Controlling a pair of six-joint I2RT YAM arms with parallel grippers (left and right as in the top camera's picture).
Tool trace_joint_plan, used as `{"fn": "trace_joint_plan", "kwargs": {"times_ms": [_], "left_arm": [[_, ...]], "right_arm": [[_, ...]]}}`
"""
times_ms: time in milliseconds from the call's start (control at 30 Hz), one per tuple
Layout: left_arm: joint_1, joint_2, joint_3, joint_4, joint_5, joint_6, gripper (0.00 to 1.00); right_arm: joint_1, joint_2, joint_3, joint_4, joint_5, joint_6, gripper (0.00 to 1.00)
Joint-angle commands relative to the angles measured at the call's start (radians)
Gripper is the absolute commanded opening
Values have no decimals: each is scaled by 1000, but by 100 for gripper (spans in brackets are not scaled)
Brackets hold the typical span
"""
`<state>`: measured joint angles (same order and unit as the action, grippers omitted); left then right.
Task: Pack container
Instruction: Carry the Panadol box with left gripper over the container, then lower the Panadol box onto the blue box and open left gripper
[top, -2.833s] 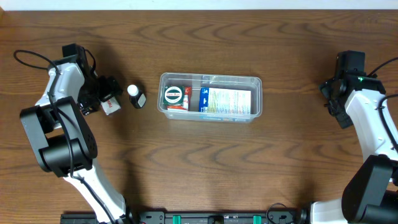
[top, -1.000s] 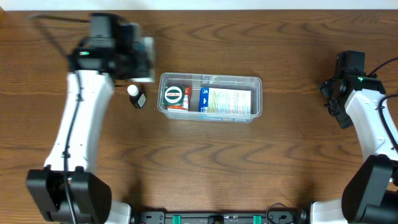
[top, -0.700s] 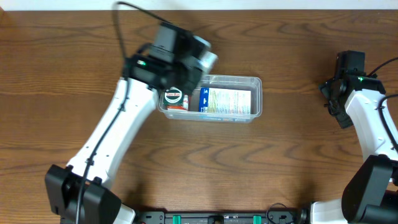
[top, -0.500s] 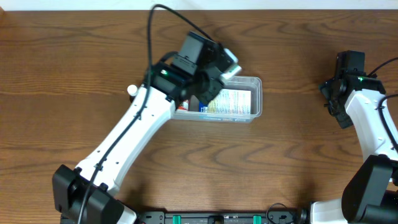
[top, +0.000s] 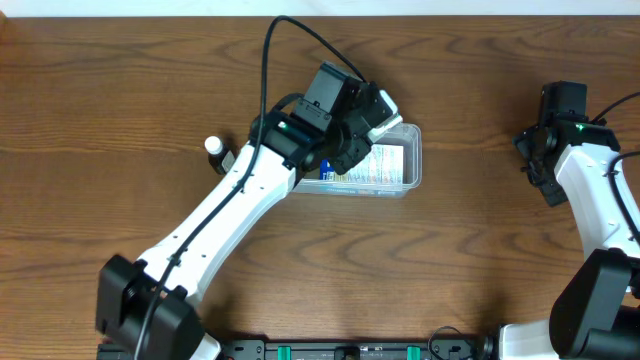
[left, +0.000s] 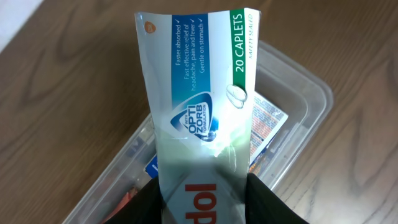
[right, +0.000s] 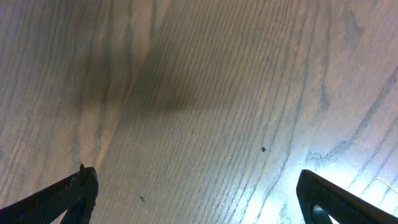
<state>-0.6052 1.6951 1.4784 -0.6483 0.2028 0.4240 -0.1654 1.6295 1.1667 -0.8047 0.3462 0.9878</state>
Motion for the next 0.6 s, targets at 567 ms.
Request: {"fn": "trace_joint_plan", "kwargs": {"times_ms": [567], "left_arm": [[-3, 182, -10, 2, 86, 348, 38]], "right_arm": [[-5, 5, 1, -3, 8, 14, 99]]}}
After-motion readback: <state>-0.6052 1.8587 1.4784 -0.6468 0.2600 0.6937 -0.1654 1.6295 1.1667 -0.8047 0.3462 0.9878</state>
